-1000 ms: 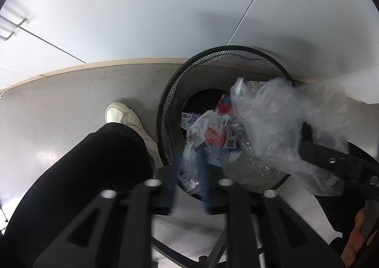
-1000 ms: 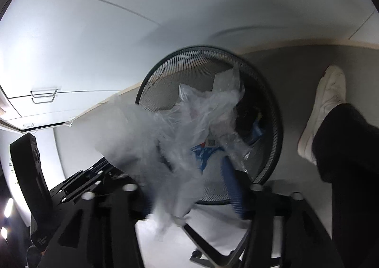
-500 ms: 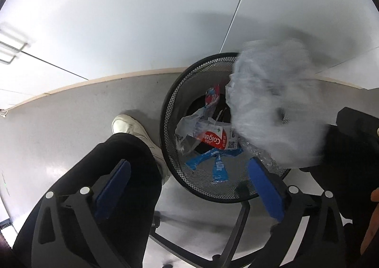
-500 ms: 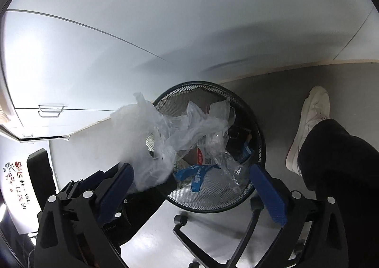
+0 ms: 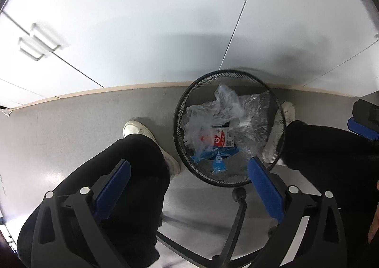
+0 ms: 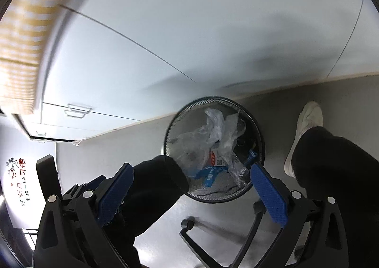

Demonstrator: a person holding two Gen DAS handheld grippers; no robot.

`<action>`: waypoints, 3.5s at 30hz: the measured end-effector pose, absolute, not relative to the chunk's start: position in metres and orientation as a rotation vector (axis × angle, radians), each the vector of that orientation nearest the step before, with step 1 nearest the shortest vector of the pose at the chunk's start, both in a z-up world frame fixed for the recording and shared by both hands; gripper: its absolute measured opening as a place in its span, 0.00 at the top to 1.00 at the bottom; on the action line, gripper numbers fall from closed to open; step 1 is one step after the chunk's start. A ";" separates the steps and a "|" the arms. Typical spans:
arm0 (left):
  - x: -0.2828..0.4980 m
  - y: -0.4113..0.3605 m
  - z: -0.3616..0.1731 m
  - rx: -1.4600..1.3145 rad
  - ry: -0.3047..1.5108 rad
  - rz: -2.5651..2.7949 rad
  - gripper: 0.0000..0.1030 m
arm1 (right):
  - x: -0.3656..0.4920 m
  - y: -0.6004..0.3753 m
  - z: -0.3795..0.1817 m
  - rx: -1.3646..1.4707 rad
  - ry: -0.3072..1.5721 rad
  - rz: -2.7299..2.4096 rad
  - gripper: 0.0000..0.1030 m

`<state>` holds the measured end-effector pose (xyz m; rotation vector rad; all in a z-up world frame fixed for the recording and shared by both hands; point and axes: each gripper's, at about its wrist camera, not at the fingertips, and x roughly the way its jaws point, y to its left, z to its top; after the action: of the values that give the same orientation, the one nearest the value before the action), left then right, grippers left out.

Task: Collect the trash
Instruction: 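Raise both tools back toward the counter, then grasp the paper-wrapped receipt bundle with the left tool while the right tool grasps clear plastic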

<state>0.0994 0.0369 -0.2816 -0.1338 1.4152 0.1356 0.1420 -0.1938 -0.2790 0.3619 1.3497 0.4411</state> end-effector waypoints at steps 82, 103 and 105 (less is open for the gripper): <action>0.501 0.195 0.088 -0.200 0.878 0.072 0.85 | 0.528 -0.048 0.095 -0.165 0.809 0.704 0.03; 0.453 0.218 0.105 -0.219 0.813 0.099 0.85 | 0.519 -0.048 0.109 -0.257 0.775 0.662 0.93; 0.445 0.215 0.109 -0.221 0.805 0.100 0.85 | 0.506 -0.056 0.121 -0.241 0.754 0.668 0.93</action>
<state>0.4447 0.2154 0.1093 -0.2213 0.8048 0.0999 0.5055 -0.0556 0.1213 -0.2406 0.7544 0.6676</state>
